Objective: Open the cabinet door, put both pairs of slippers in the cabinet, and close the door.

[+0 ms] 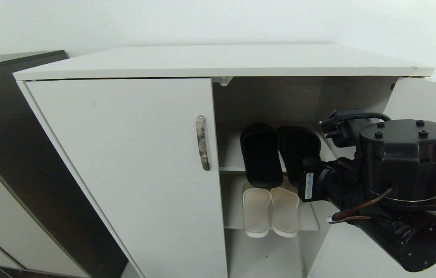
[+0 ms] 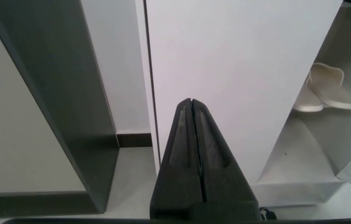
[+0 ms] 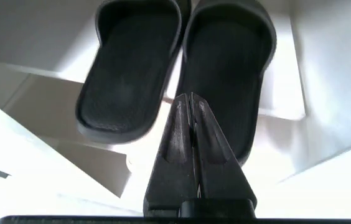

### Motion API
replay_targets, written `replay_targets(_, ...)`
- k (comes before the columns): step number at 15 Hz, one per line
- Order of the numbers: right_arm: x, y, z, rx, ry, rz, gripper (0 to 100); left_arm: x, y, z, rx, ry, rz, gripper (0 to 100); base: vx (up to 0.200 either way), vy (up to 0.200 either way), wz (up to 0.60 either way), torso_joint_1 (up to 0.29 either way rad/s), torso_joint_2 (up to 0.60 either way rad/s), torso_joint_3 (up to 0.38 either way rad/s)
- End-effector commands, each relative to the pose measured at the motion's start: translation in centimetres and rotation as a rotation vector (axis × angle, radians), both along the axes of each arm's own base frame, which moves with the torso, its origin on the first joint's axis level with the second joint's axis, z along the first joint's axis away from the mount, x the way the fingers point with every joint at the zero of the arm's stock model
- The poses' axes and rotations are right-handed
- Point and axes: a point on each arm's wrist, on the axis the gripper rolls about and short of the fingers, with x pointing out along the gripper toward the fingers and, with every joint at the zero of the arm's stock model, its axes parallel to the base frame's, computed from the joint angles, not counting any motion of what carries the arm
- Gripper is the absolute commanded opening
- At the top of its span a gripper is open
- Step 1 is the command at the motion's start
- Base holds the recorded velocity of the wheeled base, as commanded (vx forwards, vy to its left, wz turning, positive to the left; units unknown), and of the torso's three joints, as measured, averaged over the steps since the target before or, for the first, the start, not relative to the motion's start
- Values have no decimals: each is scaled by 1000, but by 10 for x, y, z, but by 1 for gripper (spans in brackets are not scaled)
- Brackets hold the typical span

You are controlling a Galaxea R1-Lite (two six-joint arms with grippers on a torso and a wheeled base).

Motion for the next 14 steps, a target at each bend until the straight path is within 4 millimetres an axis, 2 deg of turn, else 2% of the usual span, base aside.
replay_targets(1,0,1,-2,-5,4,2,0,0,0,0,0,0,0,0,-200,0,0,12,2,-2)
replay_targets(5,-1,-2,-11,-36,23,4,0,0,0,0,0,0,0,0,-200,0,0,0,-2,5)
replay_targets(14,-1,-3,-18,-67,37,8,0,0,0,0,0,0,2,0,-200,0,0,2,1,3)
